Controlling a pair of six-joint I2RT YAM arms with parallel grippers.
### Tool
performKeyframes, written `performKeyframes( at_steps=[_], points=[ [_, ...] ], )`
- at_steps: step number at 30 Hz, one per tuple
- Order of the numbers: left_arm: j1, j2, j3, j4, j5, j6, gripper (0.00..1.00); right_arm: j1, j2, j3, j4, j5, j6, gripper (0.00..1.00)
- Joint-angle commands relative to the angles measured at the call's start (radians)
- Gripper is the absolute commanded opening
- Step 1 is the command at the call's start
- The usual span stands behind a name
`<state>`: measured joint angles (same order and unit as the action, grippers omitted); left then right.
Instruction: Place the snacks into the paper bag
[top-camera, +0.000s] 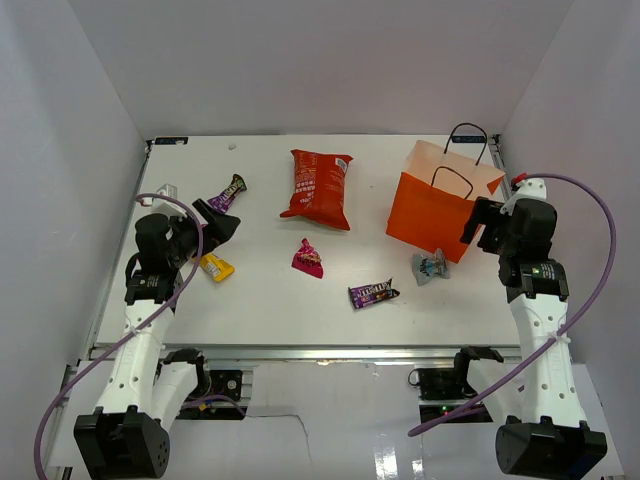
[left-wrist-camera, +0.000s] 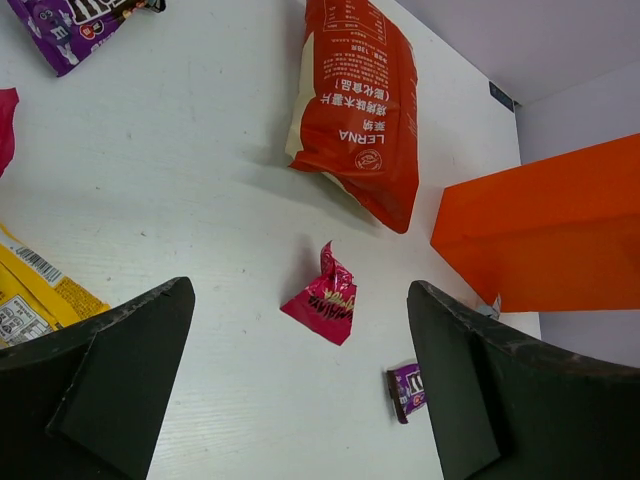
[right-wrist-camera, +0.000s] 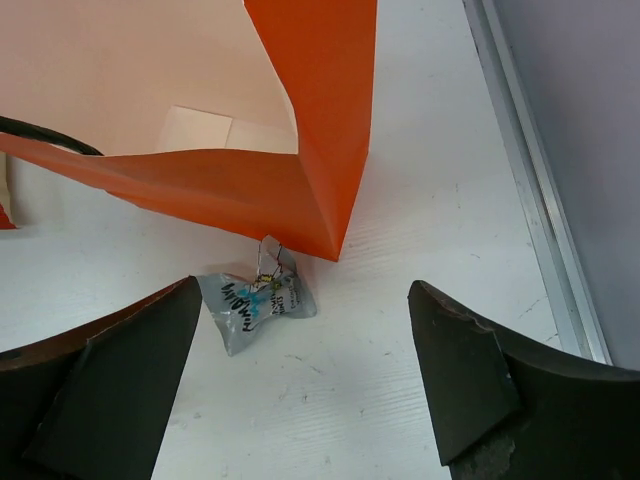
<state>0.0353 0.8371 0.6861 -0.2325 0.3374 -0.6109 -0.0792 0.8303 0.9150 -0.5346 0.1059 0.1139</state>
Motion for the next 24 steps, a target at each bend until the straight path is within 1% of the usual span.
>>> performKeyframes(
  at_steps=[1,2,3,4,5,6,7,8,9,11,12,15,16,17,18,19,21,22,23,24],
  points=[
    [0.0,-0.026,0.041,-0.031,0.018,0.005,0.98,-0.005,-0.011,0.048,-0.007,-0.044,0.015,0.9],
    [0.0,-0.024,0.044,-0.034,0.018,0.007,0.98,-0.005,-0.013,0.05,-0.007,-0.099,-0.005,0.9],
    [0.0,-0.024,0.047,-0.039,0.018,0.007,0.98,-0.005,-0.013,0.05,-0.005,-0.168,-0.099,0.9],
    [0.0,-0.021,0.049,-0.041,0.022,0.008,0.98,-0.005,-0.017,0.051,-0.017,-0.328,-0.181,0.9],
    [0.0,-0.021,0.052,-0.041,0.023,0.008,0.98,-0.004,-0.02,0.056,-0.039,-0.433,-0.279,0.9],
    [0.0,-0.017,0.053,-0.044,0.025,0.01,0.98,-0.005,-0.019,0.064,-0.077,-0.553,-0.507,0.9],
    [0.0,-0.012,0.053,-0.044,0.031,0.01,0.98,-0.004,-0.016,0.076,-0.132,-0.657,-0.633,0.9],
    [0.0,-0.01,0.052,-0.044,0.034,0.01,0.98,-0.004,-0.011,0.088,-0.202,-0.831,-0.76,0.9],
    [0.0,-0.007,0.05,-0.045,0.037,0.01,0.98,-0.001,-0.01,0.103,-0.311,-0.868,-0.86,0.9],
    [0.0,0.0,0.046,-0.045,0.046,0.008,0.98,0.009,0.007,0.11,-0.393,-0.914,-1.07,0.9],
    [0.0,0.002,0.041,-0.045,0.049,0.004,0.98,0.012,0.015,0.105,-0.463,-0.913,-1.133,0.9],
    [0.0,0.019,0.046,-0.045,0.071,0.003,0.98,0.05,0.067,0.093,-0.516,-0.858,-1.287,0.9],
    [0.0,0.022,0.047,-0.047,0.077,0.005,0.98,0.067,0.102,0.093,-0.502,-0.779,-1.313,0.9],
    [0.0,0.026,0.047,-0.047,0.084,0.007,0.98,0.078,0.121,0.091,-0.483,-0.732,-1.316,0.9],
    [0.0,0.028,0.047,-0.048,0.086,0.007,0.98,0.128,0.136,0.091,-0.452,-0.686,-1.329,0.9],
    [0.0,0.03,0.044,-0.05,0.087,0.007,0.98,0.146,0.171,0.088,-0.435,-0.598,-1.345,0.9],
    [0.0,0.03,0.038,-0.051,0.095,0.007,0.98,0.203,0.21,0.078,-0.406,-0.513,-1.405,0.94],
    [0.0,0.03,0.033,-0.053,0.098,0.005,0.98,0.219,0.255,0.065,-0.391,-0.444,-1.427,0.97],
    [0.0,0.033,0.033,-0.056,0.1,0.005,0.98,0.232,0.28,0.062,-0.384,-0.418,-1.471,0.97],
    [0.0,0.036,0.032,-0.057,0.103,0.005,0.98,0.251,0.323,0.058,-0.38,-0.398,-1.494,0.93]
  ],
)
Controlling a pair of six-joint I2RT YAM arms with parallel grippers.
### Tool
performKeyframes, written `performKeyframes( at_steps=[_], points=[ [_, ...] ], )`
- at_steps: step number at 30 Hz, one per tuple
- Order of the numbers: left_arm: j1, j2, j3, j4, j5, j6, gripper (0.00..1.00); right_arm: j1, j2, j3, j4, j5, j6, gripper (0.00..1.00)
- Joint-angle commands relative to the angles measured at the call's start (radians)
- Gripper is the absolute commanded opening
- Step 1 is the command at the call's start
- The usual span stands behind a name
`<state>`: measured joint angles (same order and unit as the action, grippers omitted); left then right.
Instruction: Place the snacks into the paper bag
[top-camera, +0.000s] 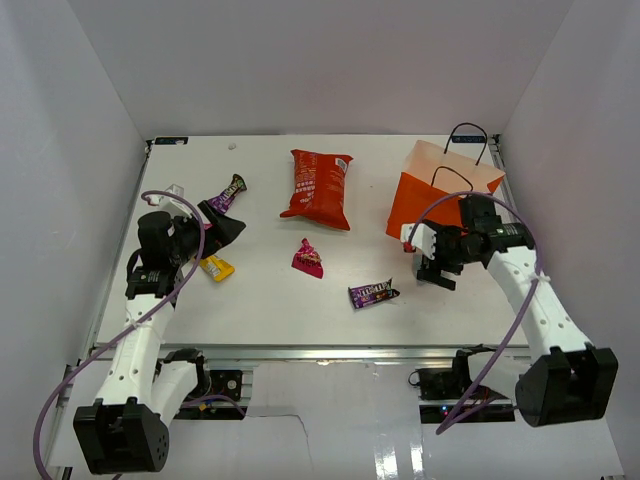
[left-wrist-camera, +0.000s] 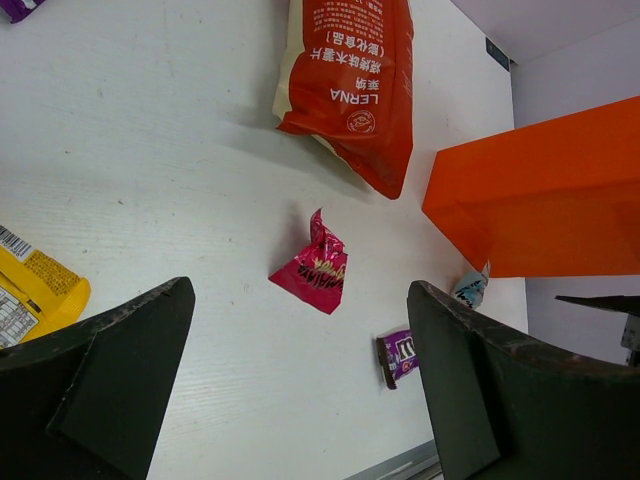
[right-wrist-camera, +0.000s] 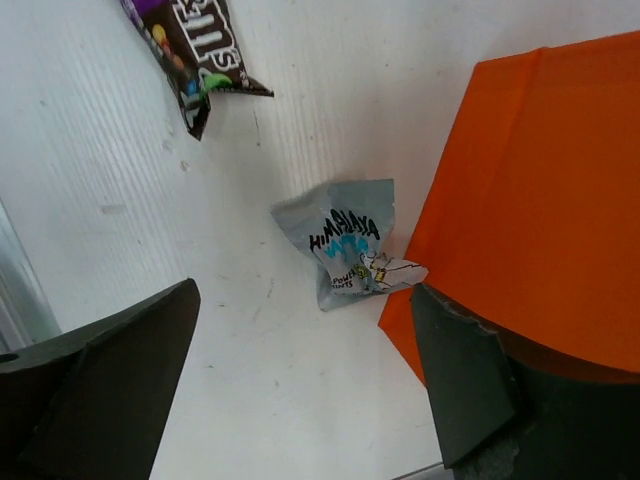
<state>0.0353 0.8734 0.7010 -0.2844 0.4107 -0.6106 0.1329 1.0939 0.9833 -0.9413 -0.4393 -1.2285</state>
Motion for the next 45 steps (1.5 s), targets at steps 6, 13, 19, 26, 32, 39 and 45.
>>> performKeyframes(
  at_steps=[6,13,19,26,32,39,45],
  points=[
    [0.0,0.003,0.014,-0.019,0.037,0.011,0.98,0.056,0.191,-0.084,0.235,0.253,-0.263,0.87],
    [0.0,0.012,0.008,-0.021,0.042,0.011,0.98,0.066,0.376,-0.04,0.358,0.324,-0.174,0.82],
    [0.0,0.018,0.008,-0.024,0.04,0.02,0.98,0.1,0.46,-0.047,0.443,0.346,-0.123,0.74],
    [0.0,0.015,-0.001,-0.029,0.04,0.025,0.98,0.111,0.488,-0.083,0.426,0.317,-0.089,0.35],
    [0.0,0.016,-0.003,-0.03,0.042,0.023,0.98,0.119,0.339,-0.114,0.319,0.128,-0.019,0.21],
    [-0.002,0.029,0.006,-0.025,0.053,0.017,0.98,0.128,0.12,0.081,0.127,-0.297,0.082,0.18],
    [0.0,0.022,0.011,-0.029,0.065,0.02,0.98,0.125,0.063,0.412,0.304,-0.368,0.402,0.13]
  ],
)
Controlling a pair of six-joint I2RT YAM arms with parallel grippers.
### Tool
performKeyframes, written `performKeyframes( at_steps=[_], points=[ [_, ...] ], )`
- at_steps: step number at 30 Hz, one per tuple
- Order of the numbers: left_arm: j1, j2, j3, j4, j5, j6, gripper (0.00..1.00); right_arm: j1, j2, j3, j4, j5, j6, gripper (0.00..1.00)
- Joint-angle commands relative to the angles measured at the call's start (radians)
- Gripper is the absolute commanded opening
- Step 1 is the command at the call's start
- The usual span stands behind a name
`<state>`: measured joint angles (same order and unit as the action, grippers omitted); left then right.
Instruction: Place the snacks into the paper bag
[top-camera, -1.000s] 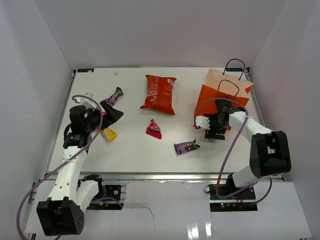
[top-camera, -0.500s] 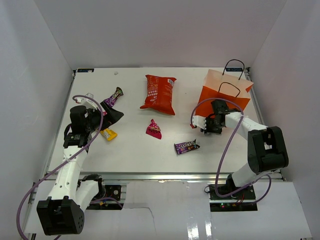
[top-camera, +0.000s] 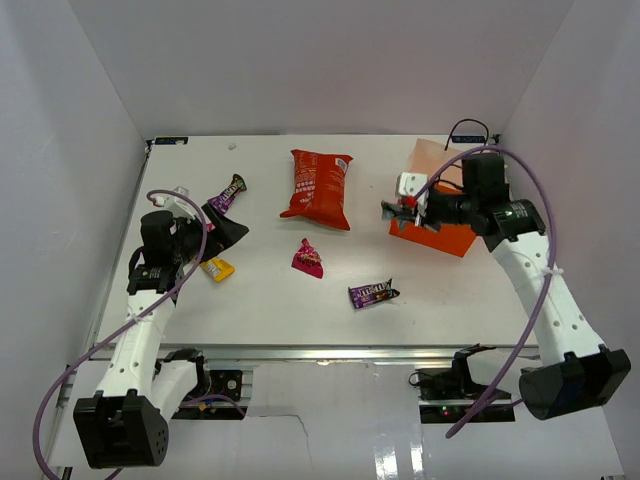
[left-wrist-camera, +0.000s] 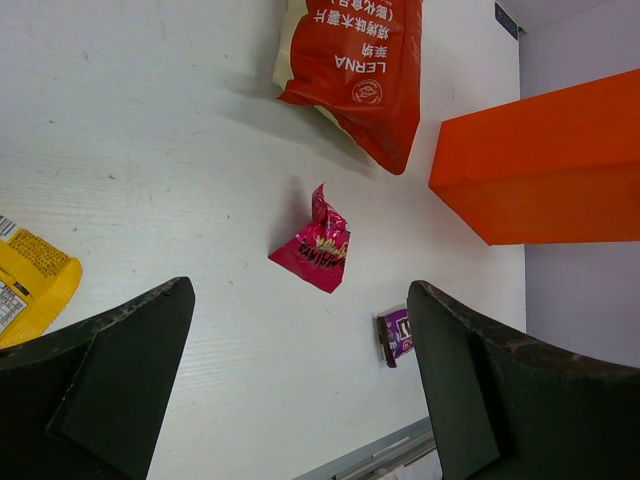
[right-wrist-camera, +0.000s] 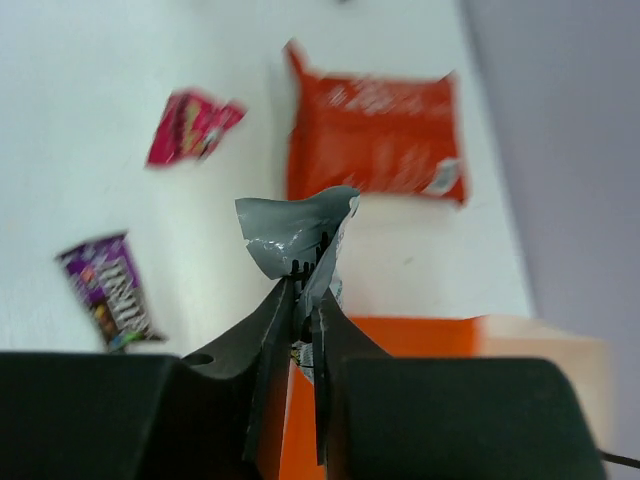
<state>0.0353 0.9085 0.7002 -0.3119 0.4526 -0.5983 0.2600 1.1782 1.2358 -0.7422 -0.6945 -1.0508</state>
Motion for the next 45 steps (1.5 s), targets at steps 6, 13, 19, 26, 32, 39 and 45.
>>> performKeyframes(
  at_steps=[6,13,19,26,32,39,45],
  points=[
    [0.0,-0.046,-0.001,-0.026,0.023,0.006,0.98,-0.113,0.069,0.436,0.334,0.01,0.579,0.1],
    [0.0,-0.079,-0.011,-0.046,0.023,0.011,0.98,-0.342,0.179,0.464,0.394,0.087,0.781,0.08],
    [0.0,-0.074,-0.019,-0.046,0.027,0.009,0.98,-0.378,0.146,0.328,0.389,0.108,0.77,0.13],
    [-0.018,0.033,-0.008,0.043,0.075,-0.058,0.98,-0.393,0.136,0.263,0.339,0.156,0.721,0.61],
    [-0.222,0.337,0.222,0.065,-0.077,-0.028,0.98,-0.467,0.133,0.349,0.273,0.055,0.742,0.81],
    [-0.276,0.832,0.716,0.037,-0.16,0.107,0.98,-0.531,0.17,0.466,-0.021,-0.301,0.639,0.93],
    [-0.279,1.183,1.054,0.056,-0.161,0.163,0.98,-0.533,0.055,0.269,-0.042,-0.333,0.56,0.96]
  ],
)
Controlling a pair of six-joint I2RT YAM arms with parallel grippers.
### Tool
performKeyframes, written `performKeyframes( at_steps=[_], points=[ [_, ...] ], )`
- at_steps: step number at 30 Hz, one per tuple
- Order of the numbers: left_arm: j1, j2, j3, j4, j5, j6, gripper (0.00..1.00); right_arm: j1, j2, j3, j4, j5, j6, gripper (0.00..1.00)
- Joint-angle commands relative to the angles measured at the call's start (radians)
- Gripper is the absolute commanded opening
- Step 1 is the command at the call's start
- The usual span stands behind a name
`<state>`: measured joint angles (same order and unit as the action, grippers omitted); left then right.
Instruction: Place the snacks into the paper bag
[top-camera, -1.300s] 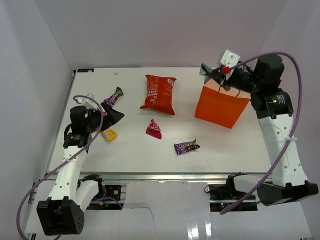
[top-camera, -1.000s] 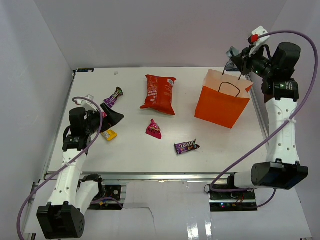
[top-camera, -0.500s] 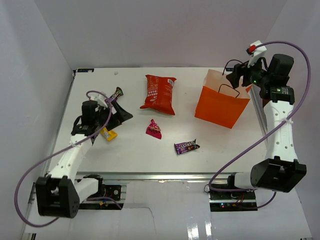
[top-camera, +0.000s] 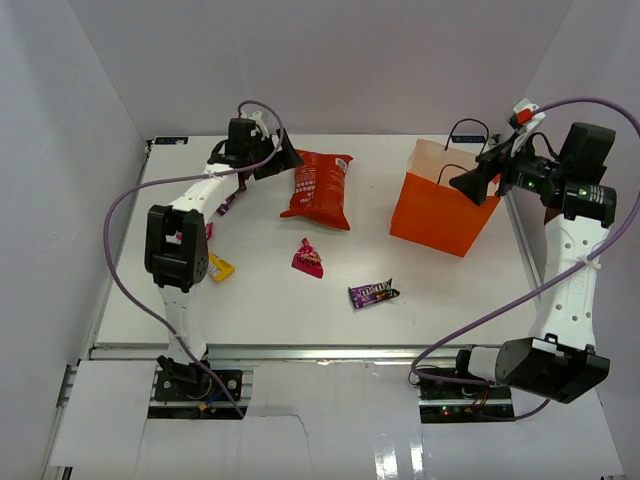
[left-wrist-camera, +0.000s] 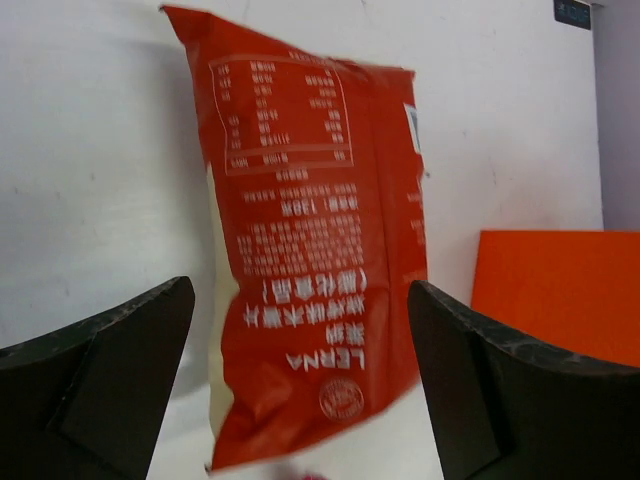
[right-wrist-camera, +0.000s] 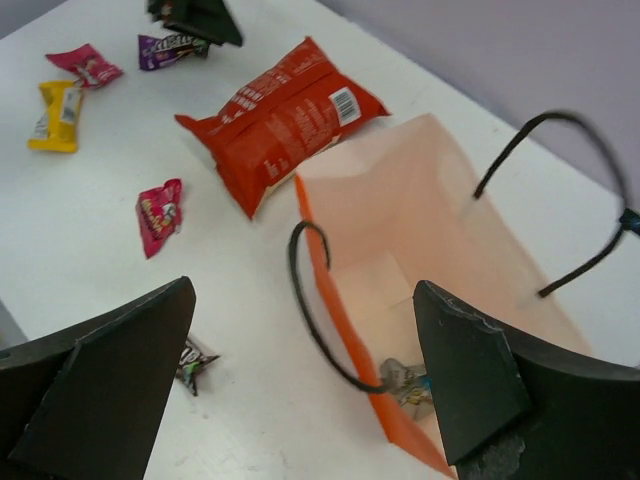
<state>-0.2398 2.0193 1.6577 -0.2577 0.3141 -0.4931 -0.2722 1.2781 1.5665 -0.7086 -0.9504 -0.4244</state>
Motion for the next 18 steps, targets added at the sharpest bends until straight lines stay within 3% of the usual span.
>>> performKeyframes(
  at_steps=[1,6,10,18],
  points=[
    [-0.004,0.105,0.173,0.023,-0.02,0.057,0.98,-0.001,-0.055,-0.078,-0.086,-0.08,-0.077,0.96],
    [-0.007,0.295,0.344,0.161,0.036,-0.021,0.98,-0.002,-0.103,-0.155,-0.089,-0.108,-0.1,0.96],
    [-0.007,0.39,0.47,0.156,0.013,-0.068,0.98,-0.001,-0.118,-0.194,-0.088,-0.116,-0.108,0.97],
    [-0.021,0.443,0.45,0.144,0.029,-0.081,0.93,-0.001,-0.129,-0.212,-0.083,-0.131,-0.109,0.98]
  ],
)
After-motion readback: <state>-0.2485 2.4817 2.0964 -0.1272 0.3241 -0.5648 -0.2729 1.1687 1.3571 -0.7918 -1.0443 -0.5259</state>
